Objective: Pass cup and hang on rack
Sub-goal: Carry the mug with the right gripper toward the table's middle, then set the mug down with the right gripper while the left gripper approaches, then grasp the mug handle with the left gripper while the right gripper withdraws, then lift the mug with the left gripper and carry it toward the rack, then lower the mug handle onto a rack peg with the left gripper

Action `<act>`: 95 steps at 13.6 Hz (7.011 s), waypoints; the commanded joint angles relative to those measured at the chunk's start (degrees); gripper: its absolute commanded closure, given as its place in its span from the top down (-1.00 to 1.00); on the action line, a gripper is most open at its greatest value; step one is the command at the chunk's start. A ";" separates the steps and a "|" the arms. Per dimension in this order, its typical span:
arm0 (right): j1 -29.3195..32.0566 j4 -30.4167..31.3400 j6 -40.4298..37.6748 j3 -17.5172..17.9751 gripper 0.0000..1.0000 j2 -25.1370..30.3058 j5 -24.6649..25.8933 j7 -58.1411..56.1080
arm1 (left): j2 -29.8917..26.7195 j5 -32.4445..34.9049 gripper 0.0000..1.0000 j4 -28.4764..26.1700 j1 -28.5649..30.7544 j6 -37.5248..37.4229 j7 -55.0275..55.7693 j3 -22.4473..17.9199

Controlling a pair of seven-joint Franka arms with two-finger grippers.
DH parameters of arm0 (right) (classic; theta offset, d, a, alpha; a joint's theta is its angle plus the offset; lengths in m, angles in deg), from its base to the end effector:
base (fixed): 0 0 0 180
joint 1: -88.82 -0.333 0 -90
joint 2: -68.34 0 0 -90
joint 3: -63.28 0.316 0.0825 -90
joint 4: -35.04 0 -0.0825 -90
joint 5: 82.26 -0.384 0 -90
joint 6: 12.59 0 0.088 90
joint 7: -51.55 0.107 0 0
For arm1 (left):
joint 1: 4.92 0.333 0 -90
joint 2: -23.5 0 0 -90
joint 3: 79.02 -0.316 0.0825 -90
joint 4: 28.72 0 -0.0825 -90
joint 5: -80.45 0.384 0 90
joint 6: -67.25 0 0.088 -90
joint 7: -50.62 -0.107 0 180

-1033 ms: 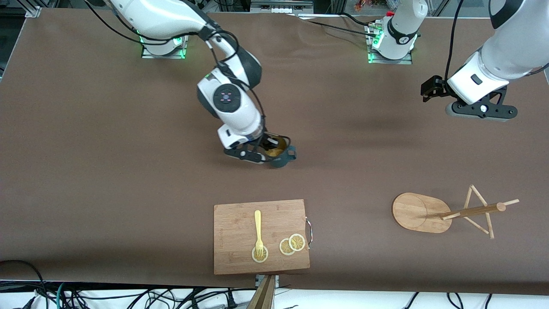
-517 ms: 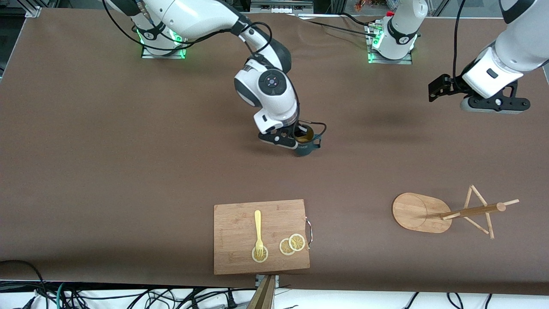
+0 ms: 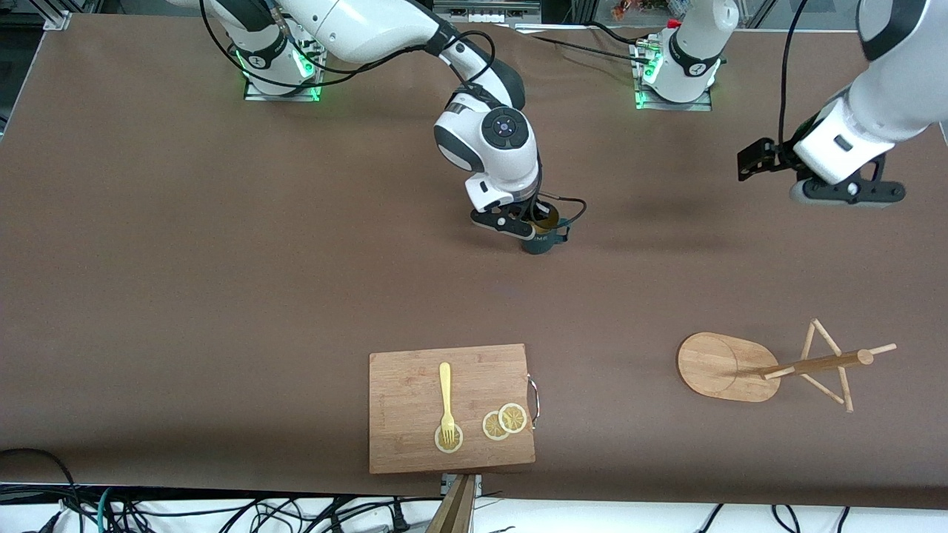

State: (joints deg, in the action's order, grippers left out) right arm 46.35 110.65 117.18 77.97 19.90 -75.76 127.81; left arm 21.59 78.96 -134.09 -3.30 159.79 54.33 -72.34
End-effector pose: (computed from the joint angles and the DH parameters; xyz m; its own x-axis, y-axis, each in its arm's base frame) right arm 0.4512 0.6059 0.2501 0.9351 -0.3486 -0.0632 -0.3542 -0.9241 -0.1435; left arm 0.5284 -0.0502 0.5206 0.9815 -0.0200 -0.1907 -0.0186 -0.9998 0.0091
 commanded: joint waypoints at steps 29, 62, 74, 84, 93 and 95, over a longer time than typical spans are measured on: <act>37.17 -13.91 -50.74 -2.38 1.00 20.93 2.12 -67.35 | 23.95 -58.94 1.00 -24.18 11.49 24.35 -118.48 8.60; 47.48 4.98 -54.98 -13.72 1.00 44.58 -4.03 -83.47 | 25.22 -64.38 -1.00 -22.94 21.99 16.92 -128.05 11.42; 47.48 4.72 -54.72 -14.34 1.00 43.52 -4.04 -84.17 | 24.05 -46.93 -1.00 -11.79 46.28 -7.10 -73.91 10.63; 47.48 4.72 -54.81 -14.34 1.00 43.52 -4.30 -83.99 | 24.85 -53.61 -1.00 1.46 44.98 -8.69 -22.07 11.50; 47.30 4.72 -54.63 -14.34 1.00 43.52 -4.30 -83.73 | 38.81 -56.16 -1.00 20.20 40.93 -8.51 -10.22 11.42; 47.39 4.72 -54.63 -14.34 1.00 43.52 -4.30 -83.73 | 39.61 -56.16 -1.00 21.26 40.57 -8.25 -8.03 11.42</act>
State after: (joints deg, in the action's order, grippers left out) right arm 93.98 115.14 62.52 63.90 63.00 -79.80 43.88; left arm 59.38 23.85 -116.54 38.10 152.46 43.01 -60.93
